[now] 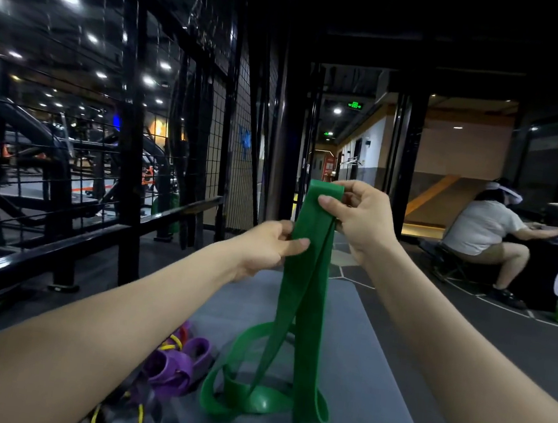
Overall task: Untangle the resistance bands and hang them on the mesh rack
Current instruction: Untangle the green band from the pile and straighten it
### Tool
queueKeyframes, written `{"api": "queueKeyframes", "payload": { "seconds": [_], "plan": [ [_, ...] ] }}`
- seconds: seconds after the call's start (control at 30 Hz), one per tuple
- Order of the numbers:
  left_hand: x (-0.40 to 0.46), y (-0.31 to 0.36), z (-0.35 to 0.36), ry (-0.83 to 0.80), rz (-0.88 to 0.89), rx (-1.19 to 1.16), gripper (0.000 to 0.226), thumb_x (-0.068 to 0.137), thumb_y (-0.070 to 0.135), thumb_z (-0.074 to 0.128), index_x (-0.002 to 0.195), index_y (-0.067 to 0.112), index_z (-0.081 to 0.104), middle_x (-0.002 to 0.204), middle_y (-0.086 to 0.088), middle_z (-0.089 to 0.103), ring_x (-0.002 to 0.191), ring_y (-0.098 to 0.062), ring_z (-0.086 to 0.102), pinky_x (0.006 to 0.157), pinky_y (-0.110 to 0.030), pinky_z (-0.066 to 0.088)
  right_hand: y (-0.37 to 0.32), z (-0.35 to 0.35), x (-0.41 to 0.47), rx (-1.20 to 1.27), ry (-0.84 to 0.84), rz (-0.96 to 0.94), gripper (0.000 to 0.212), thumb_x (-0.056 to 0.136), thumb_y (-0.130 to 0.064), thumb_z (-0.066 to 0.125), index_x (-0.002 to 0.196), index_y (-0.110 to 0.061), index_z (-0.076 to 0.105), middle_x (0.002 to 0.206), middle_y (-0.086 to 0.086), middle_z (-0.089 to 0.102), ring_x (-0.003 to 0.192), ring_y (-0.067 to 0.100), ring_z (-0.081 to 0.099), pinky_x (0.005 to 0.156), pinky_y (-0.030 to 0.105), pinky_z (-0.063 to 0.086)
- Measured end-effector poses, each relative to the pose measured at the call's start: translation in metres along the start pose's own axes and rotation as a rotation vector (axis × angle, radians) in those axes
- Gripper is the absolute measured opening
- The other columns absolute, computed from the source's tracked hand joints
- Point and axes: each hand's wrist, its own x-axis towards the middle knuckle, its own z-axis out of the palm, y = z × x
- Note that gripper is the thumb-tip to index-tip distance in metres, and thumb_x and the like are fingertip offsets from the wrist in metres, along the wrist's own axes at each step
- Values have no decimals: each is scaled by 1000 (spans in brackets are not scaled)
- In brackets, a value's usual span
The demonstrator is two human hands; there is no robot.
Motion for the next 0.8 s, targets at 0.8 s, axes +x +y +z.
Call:
{"api": "queueKeyframes", "payload": {
  "seconds": [0.8],
  "plan": [
    [14,134,-28,339,318,-45,15,87,13,62,101,8,62,74,7,69,58,1,66,56,-19,56,-36,21,48,-87,-21,-248,30,81,5,62,109,-5,61,100,6,67,95,23,64,92,43,51]
  ]
}}
